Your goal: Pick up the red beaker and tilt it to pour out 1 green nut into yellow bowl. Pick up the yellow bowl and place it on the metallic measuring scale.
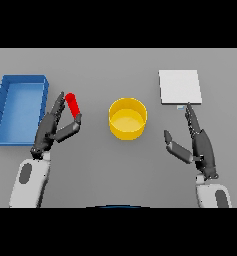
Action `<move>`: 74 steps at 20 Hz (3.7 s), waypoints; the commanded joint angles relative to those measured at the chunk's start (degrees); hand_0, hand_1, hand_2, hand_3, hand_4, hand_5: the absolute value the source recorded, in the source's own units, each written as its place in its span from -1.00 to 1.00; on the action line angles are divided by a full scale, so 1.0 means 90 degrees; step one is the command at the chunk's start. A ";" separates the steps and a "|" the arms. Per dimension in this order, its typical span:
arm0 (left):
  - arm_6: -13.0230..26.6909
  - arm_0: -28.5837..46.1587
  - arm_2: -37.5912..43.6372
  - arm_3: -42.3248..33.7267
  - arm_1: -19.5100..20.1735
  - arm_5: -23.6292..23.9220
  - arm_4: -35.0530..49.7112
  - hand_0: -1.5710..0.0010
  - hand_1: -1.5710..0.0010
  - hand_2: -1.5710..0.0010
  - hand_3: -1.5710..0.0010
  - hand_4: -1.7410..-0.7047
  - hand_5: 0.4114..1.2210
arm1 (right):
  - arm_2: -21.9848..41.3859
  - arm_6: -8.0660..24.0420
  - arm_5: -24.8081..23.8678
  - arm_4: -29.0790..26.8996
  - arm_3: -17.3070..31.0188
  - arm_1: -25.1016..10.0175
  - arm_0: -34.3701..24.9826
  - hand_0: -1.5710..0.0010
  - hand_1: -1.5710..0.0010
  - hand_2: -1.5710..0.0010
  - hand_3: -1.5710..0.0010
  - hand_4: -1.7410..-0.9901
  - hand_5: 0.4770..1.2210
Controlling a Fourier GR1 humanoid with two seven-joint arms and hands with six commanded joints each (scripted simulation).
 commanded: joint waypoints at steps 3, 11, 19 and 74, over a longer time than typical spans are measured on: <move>-0.0087 -0.0312 0.0165 0.0501 0.0052 0.0047 -0.0012 1.00 1.00 1.00 1.00 -0.26 -0.22 | -0.0040 -0.0003 -0.0019 -0.0025 0.0121 0.0025 -0.0035 1.00 1.00 1.00 1.00 0.09 -0.44; -0.0497 -0.1367 0.0520 0.1953 0.0012 0.0083 0.0043 1.00 1.00 1.00 1.00 -0.19 -0.26 | -0.0115 0.0065 0.0021 -0.0126 0.0111 -0.0025 -0.0117 1.00 1.00 1.00 1.00 0.09 -0.44; -0.0841 -0.1930 0.0595 0.2743 -0.0052 0.0074 -0.0021 1.00 1.00 1.00 1.00 -0.23 -0.23 | -0.0075 0.0117 -0.0029 -0.0074 0.0013 0.0022 -0.0032 1.00 1.00 1.00 1.00 0.16 -0.45; -0.0483 -0.6355 -0.5532 0.3893 0.1409 -0.1771 -0.5175 -1.00 -1.00 -1.00 -1.00 -0.96 1.00 | 0.0069 0.0041 -0.0281 0.0368 0.0065 0.0128 -0.0079 1.00 1.00 1.00 1.00 0.45 -0.54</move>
